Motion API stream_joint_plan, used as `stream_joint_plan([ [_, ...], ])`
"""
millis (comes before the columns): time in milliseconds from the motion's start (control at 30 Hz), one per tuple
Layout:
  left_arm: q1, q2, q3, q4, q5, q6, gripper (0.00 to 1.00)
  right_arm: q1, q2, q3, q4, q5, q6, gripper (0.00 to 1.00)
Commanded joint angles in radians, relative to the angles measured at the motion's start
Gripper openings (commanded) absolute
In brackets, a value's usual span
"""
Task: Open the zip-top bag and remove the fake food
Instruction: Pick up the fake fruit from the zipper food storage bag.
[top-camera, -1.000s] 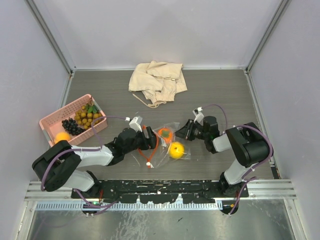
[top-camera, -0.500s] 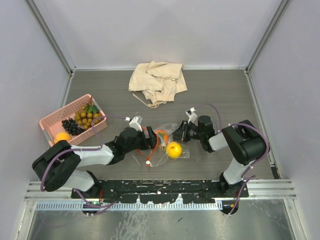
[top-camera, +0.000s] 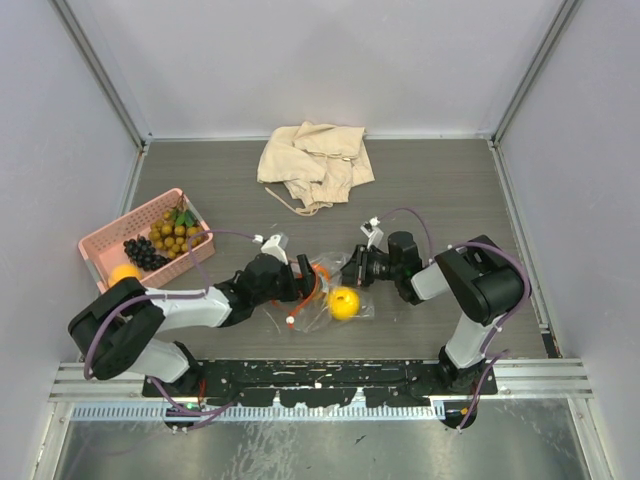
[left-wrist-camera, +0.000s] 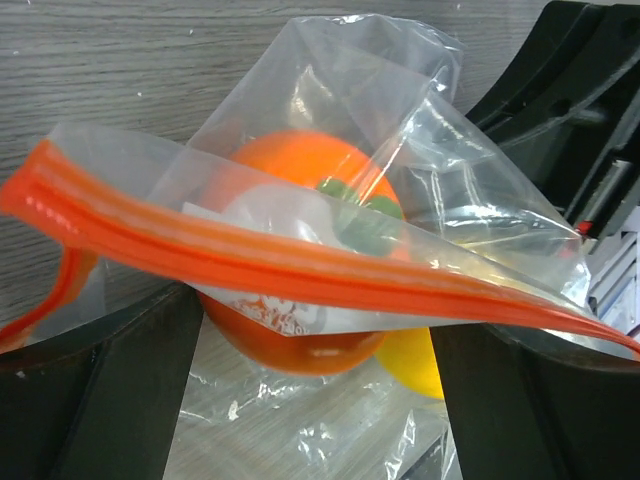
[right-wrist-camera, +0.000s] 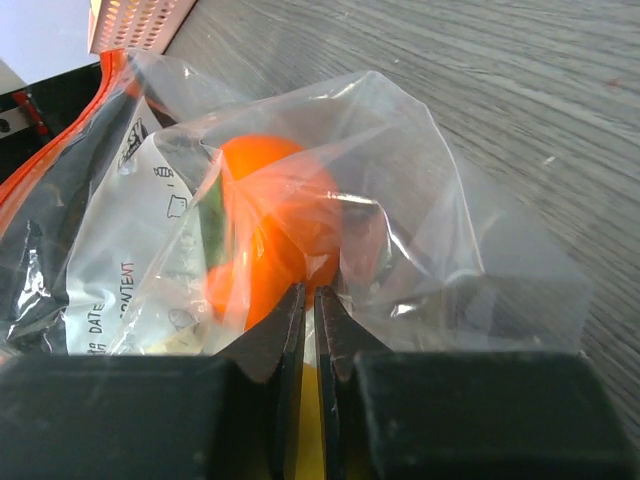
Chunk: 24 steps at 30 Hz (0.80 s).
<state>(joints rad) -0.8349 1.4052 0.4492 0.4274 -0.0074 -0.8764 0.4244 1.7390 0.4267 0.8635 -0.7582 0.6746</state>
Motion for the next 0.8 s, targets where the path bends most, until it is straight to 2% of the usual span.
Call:
stream_joint_plan([
  [0,-0.015,0.018,0.05,0.027,-0.011,0.016,0.92,0.029,0.008,0.038,0.07,-0.058,-0.019,0.14],
  [500,-0.025,0.028,0.067,-0.018,-0.037,0.027,0.91,0.063,0.028,0.058,0.083,-0.099,-0.025,0.14],
  [667,-0.025,0.027,0.061,-0.018,-0.037,0.019,0.88,0.063,0.024,0.057,0.078,-0.09,-0.028,0.14],
  [767,-0.026,0.003,0.05,-0.026,-0.028,0.029,0.9,0.062,0.011,0.052,0.072,-0.073,-0.034,0.14],
])
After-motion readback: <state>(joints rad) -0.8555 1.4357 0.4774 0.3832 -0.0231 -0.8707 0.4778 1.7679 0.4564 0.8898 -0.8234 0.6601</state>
